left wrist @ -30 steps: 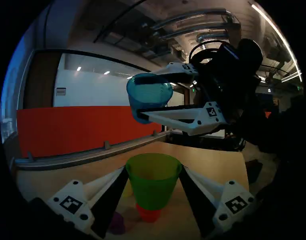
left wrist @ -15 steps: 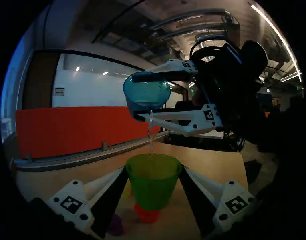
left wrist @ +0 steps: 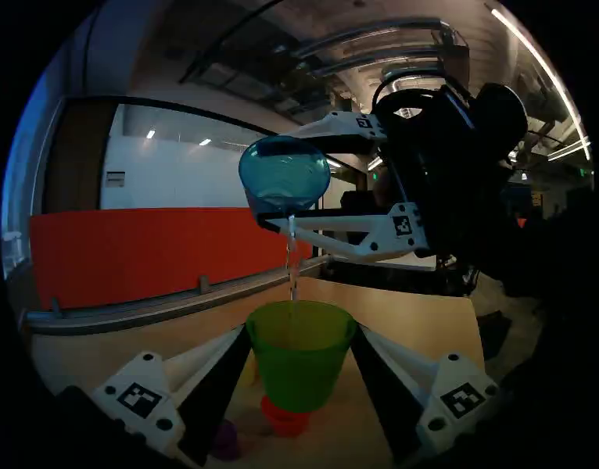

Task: Pour water

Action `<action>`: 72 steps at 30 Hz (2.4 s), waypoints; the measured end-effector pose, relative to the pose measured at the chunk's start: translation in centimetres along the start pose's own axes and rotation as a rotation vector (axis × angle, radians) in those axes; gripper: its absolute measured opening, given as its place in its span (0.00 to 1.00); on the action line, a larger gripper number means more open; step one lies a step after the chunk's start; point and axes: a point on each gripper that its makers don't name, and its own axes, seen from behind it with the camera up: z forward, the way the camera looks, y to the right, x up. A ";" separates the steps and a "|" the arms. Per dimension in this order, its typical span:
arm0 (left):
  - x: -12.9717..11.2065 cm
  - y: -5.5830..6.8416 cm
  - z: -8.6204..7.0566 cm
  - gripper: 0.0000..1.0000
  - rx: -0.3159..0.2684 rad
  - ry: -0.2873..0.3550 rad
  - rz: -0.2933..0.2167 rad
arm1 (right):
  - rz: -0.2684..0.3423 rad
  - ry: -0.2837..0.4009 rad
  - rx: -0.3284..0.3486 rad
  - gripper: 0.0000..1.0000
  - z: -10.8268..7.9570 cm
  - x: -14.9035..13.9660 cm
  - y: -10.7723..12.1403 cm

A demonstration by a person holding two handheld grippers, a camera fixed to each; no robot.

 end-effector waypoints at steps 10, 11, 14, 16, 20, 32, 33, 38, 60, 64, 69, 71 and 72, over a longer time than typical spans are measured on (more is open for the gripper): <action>0.0 0.0 0.1 0.88 -0.002 -0.001 0.001 | -0.042 0.005 -0.012 0.91 -0.2 0.2 0.5; 0.0 0.0 0.1 0.88 -0.002 0.000 0.001 | -0.048 0.005 -0.014 0.91 -0.2 0.2 0.6; 0.1 0.0 0.1 0.88 -0.002 0.001 0.001 | -0.066 0.005 -0.019 0.90 -0.2 0.3 0.8; 0.2 0.0 0.1 0.88 -0.002 0.001 0.001 | -0.078 0.006 -0.022 0.90 -0.2 0.3 0.9; 0.3 0.0 0.0 0.88 -0.002 0.002 0.000 | -0.104 0.006 -0.025 0.91 -0.2 0.4 1.0; 0.2 0.3 0.1 0.88 -0.006 0.003 -0.002 | -0.185 0.009 -0.042 0.91 -0.2 0.7 1.6; 0.2 0.4 0.1 0.88 -0.006 0.003 -0.003 | -0.193 0.009 -0.044 0.90 -0.2 0.7 1.6; 0.2 0.3 0.1 0.88 -0.006 0.004 -0.002 | -0.227 0.009 -0.054 0.90 -0.3 0.8 2.0; 0.7 0.4 0.2 0.88 -0.010 0.010 -0.004 | -0.369 0.007 -0.081 0.90 -0.5 1.6 2.9; 0.6 0.4 0.3 0.88 -0.008 0.010 -0.005 | -0.405 0.005 -0.080 0.90 -0.5 1.8 2.7; 0.6 0.4 0.4 0.88 -0.009 0.010 -0.007 | -0.435 0.009 -0.078 0.90 -0.6 2.3 2.6; 0.6 0.4 0.4 0.88 -0.010 0.010 -0.007 | -0.448 0.010 -0.081 0.90 -0.6 2.4 2.6; 0.6 0.4 0.5 0.88 -0.010 0.010 -0.007 | -0.456 0.011 -0.082 0.90 -0.6 2.5 2.6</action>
